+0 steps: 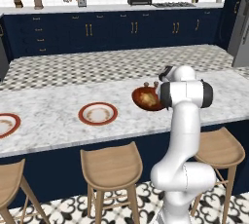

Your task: Pick the chicken drumstick and potato from their plates and place them in the bowl. Then put the bowl in the fridge.

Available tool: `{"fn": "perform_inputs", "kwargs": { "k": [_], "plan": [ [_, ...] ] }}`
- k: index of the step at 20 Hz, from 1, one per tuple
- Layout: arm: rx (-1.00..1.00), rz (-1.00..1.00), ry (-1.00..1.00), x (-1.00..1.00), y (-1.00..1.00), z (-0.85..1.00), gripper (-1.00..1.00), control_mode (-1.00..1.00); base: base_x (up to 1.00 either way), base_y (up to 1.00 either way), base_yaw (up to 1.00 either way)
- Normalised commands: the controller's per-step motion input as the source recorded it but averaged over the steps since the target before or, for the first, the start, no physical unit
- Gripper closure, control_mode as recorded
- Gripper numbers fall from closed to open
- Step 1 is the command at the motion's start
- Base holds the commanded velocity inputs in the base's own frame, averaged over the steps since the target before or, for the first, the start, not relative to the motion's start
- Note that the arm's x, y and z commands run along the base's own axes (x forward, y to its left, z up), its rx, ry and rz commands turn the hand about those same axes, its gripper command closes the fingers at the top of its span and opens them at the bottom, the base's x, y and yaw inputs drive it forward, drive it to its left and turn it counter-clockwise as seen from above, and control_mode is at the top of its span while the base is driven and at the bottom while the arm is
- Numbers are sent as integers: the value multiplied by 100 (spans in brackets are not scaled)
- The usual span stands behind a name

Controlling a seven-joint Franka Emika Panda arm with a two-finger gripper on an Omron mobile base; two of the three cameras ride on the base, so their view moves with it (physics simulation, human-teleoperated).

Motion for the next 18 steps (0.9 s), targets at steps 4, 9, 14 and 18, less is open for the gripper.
{"fn": "perform_inputs", "kwargs": {
  "k": [4, 9, 14, 18],
  "plan": [
    [0, 0, 0, 0, 9, 0, -100, -100, 0, 0, 0],
    [0, 0, -6, 0, 24, -1, 100, -100, 0, 0, 0],
    [0, 0, -5, 0, 3, -4, 100, -100, 0, 0, 0],
    [0, -16, -9, -25, 10, 4, 100, -100, 0, 0, 0]
  ]
}}
